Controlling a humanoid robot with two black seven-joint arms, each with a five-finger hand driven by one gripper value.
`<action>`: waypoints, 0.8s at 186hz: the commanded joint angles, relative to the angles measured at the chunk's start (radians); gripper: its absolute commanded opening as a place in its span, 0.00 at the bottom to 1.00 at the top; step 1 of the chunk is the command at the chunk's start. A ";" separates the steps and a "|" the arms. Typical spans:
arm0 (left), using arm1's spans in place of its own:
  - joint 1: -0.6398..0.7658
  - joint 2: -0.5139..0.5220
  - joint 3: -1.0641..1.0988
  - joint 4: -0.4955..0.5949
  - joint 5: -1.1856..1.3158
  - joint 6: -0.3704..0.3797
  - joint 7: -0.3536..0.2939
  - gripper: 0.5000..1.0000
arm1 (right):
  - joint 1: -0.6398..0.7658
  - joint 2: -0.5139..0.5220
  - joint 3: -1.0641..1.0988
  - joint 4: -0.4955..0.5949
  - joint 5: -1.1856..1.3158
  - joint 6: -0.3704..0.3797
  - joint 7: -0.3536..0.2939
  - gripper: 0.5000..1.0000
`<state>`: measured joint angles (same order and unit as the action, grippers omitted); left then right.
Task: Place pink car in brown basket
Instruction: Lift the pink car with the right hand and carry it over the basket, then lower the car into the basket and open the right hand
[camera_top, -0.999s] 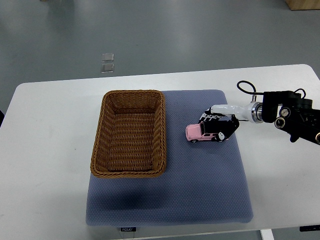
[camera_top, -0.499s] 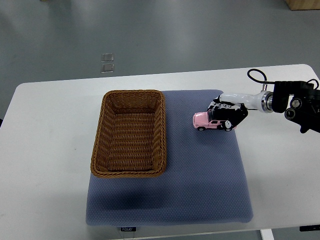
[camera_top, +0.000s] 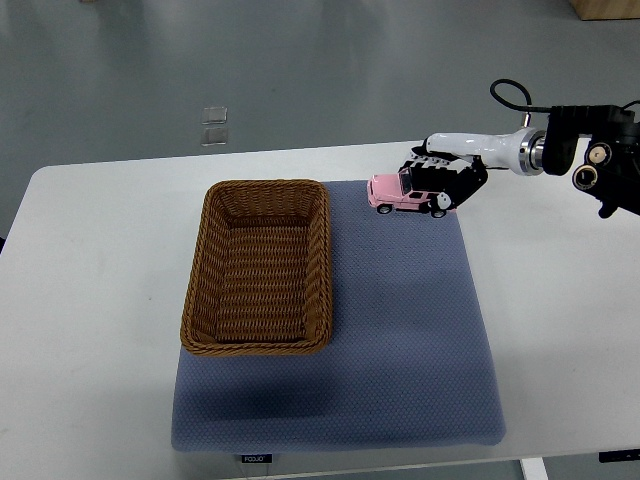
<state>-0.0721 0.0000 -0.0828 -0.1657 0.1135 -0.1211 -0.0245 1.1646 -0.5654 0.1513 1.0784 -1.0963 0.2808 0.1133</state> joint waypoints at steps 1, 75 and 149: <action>0.000 0.000 -0.002 0.000 0.000 0.000 0.000 1.00 | 0.035 0.055 -0.012 -0.009 0.018 0.012 0.000 0.00; 0.000 0.000 0.000 -0.002 0.000 -0.002 0.000 1.00 | 0.055 0.421 -0.049 -0.230 0.012 -0.003 0.000 0.00; 0.000 0.000 0.000 -0.006 0.000 -0.002 0.000 1.00 | 0.004 0.565 -0.085 -0.397 0.000 -0.065 0.002 0.00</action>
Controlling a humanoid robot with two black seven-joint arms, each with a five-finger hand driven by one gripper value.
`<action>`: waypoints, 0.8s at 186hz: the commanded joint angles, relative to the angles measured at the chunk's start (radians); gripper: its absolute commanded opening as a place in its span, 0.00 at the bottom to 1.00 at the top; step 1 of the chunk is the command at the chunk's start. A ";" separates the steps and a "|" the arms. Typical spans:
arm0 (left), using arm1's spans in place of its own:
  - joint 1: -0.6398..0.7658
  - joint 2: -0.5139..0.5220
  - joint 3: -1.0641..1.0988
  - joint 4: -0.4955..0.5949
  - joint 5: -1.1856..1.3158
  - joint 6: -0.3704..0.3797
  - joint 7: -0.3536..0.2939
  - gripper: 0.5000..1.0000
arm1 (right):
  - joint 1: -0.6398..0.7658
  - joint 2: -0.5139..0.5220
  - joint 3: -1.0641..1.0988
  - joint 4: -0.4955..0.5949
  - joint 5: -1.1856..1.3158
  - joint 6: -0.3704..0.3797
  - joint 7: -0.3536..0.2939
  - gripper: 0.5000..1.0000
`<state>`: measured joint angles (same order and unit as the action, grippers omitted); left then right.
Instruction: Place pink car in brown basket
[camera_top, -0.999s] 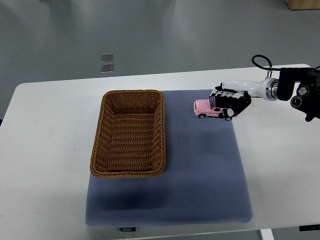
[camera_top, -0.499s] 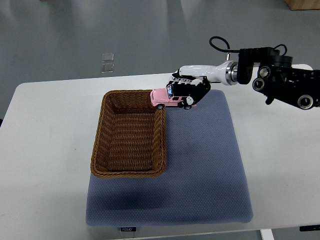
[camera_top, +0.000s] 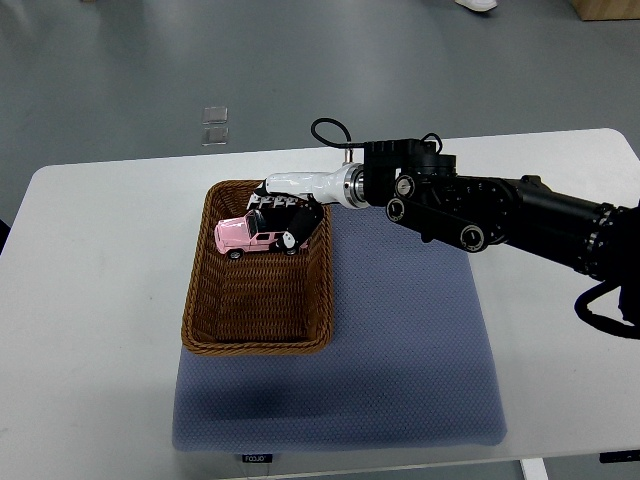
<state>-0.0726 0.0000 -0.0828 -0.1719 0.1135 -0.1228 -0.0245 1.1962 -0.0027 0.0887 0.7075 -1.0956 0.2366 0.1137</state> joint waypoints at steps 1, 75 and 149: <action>-0.001 0.000 0.000 0.000 0.000 0.000 0.000 1.00 | -0.029 0.003 -0.026 -0.028 -0.001 -0.022 0.001 0.03; -0.001 0.000 0.000 0.000 0.000 0.000 0.000 1.00 | -0.066 0.003 -0.009 -0.037 0.014 -0.054 0.015 0.83; -0.001 0.000 0.000 0.000 0.000 0.000 0.000 1.00 | -0.118 -0.037 0.352 -0.020 0.177 -0.042 0.023 0.83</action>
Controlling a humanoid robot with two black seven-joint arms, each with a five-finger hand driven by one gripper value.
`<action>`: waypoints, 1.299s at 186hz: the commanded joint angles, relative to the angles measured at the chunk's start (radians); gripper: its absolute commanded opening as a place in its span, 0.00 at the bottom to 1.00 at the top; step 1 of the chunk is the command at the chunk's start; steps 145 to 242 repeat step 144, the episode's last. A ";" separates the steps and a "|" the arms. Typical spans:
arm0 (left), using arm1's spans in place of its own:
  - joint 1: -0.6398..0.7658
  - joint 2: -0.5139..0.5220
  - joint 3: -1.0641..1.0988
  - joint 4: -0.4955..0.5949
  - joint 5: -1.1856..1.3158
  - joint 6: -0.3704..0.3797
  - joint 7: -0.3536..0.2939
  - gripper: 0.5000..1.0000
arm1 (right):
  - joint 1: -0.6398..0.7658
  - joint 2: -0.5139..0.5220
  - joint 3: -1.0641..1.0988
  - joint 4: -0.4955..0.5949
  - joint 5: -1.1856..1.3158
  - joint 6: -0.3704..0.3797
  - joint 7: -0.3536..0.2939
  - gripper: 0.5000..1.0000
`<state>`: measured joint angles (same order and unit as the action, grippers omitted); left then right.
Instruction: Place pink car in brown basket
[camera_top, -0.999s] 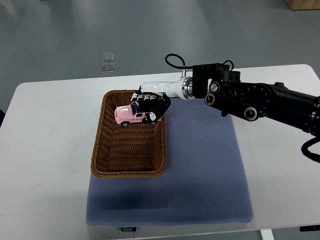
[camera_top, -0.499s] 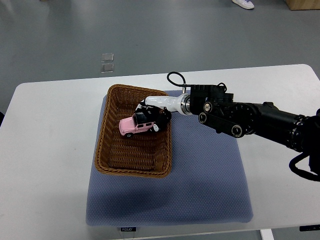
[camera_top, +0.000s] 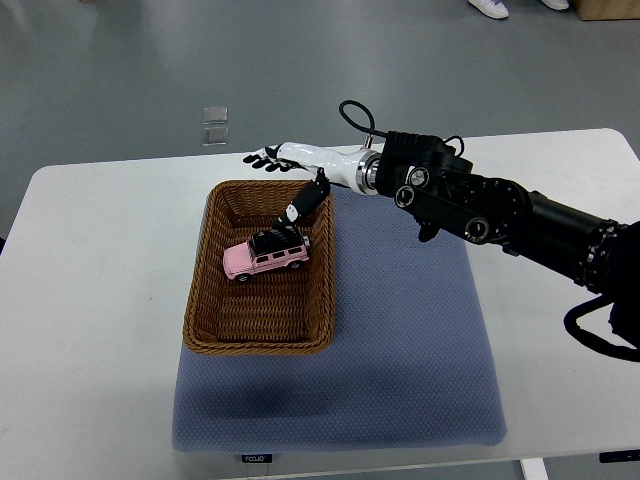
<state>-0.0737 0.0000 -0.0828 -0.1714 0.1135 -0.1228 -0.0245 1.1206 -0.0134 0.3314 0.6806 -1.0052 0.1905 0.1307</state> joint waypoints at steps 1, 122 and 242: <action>0.000 0.000 0.000 0.000 0.000 0.000 0.000 1.00 | -0.048 -0.031 0.123 0.008 0.099 0.004 0.007 0.83; 0.002 0.000 0.005 -0.003 0.000 0.000 0.000 1.00 | -0.545 -0.102 0.799 0.027 0.836 0.168 0.112 0.83; 0.000 0.000 0.006 -0.002 0.002 0.000 0.000 1.00 | -0.545 -0.102 0.799 0.027 0.836 0.167 0.115 0.83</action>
